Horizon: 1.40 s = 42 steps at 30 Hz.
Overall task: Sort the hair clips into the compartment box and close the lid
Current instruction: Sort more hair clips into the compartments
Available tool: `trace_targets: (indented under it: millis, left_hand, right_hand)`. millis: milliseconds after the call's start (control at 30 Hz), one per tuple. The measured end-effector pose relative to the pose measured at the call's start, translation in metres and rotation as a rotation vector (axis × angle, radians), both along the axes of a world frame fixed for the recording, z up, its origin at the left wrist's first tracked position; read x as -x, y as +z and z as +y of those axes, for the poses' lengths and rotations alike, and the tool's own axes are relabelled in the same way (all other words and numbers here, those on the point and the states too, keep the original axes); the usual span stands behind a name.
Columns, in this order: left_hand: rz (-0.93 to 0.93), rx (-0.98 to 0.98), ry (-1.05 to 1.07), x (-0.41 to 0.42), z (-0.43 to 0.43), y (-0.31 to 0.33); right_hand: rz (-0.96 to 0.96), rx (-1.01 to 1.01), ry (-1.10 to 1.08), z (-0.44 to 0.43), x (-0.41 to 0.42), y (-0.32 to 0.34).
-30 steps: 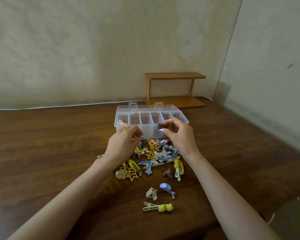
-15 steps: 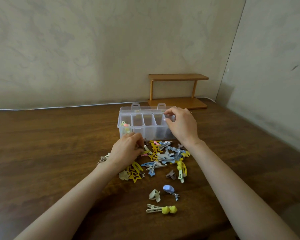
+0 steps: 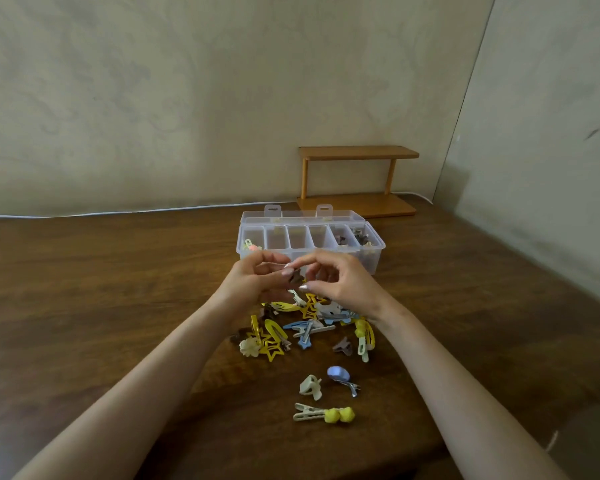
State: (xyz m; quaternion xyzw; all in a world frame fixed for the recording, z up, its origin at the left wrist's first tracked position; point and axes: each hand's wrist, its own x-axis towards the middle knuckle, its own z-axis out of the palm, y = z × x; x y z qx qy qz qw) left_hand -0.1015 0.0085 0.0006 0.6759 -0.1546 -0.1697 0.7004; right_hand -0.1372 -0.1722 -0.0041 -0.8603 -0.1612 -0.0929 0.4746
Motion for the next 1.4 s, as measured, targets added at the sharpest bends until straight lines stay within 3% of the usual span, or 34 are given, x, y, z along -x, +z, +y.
trace_targets:
  millis: [267,333,433,567,667,933,1100,1267,1400]
  left_hand:
    - [-0.007,0.024,0.04,0.002,-0.005,-0.001]
    - [-0.243,-0.174,0.148,0.0,-0.006,-0.007]
    - [-0.713,-0.65,0.257,-0.006,-0.004,-0.017]
    - [-0.847,-0.866,0.068,-0.009,-0.01,-0.024]
    - [-0.88,-0.932,-0.007,-0.011,-0.014,-0.026]
    - [-0.906,-0.998,0.138,-0.013,-0.011,-0.027]
    - [-0.98,-1.0,0.224,-0.014,-0.008,-0.027]
    - [-0.881,-0.84,0.156,-0.014,-0.007,-0.028]
    - [-0.678,-0.521,0.179,-0.008,-0.007,-0.018]
  right_hand:
    - [0.007,-0.093,-0.06,0.0,-0.002,-0.002]
    - [-0.025,-0.099,-0.124,-0.002,-0.003,-0.001]
    - [-0.141,-0.148,-0.303,-0.009,-0.005,0.002]
    - [-0.283,-0.224,-0.466,-0.02,-0.009,0.009]
    - [-0.326,-0.139,-0.547,-0.024,-0.02,0.012]
    - [-0.255,0.261,-0.641,-0.022,-0.044,0.019]
    - [-0.302,0.146,-0.627,-0.024,-0.034,0.011]
    - [-0.316,-0.013,-0.518,-0.021,-0.02,0.0]
    - [-0.205,-0.069,-0.323,-0.013,-0.012,0.001]
